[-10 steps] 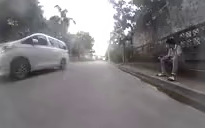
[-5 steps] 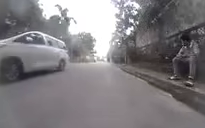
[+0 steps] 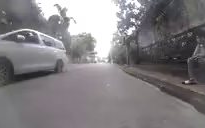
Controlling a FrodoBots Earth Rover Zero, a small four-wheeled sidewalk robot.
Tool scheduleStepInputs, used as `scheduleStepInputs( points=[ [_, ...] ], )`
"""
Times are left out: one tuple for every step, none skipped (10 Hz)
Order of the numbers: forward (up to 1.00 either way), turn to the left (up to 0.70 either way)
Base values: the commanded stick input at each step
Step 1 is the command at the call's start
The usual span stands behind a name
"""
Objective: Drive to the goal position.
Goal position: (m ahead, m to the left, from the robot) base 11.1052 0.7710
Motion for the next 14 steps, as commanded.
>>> scheduleStepInputs(
  points=[
    [1.0, 0.0],
    [1.0, 0.0],
    [1.0, 0.0],
    [1.0, 0.0],
    [1.0, 0.0],
    [1.0, 0.0],
    [1.0, 0.0],
    [1.0, 0.0],
    [1.0, 0.0],
    [1.0, 0.0],
    [1.0, -0.07],
    [1.0, -0.38],
    [1.0, -0.4],
    [1.0, -0.4]
  ],
)
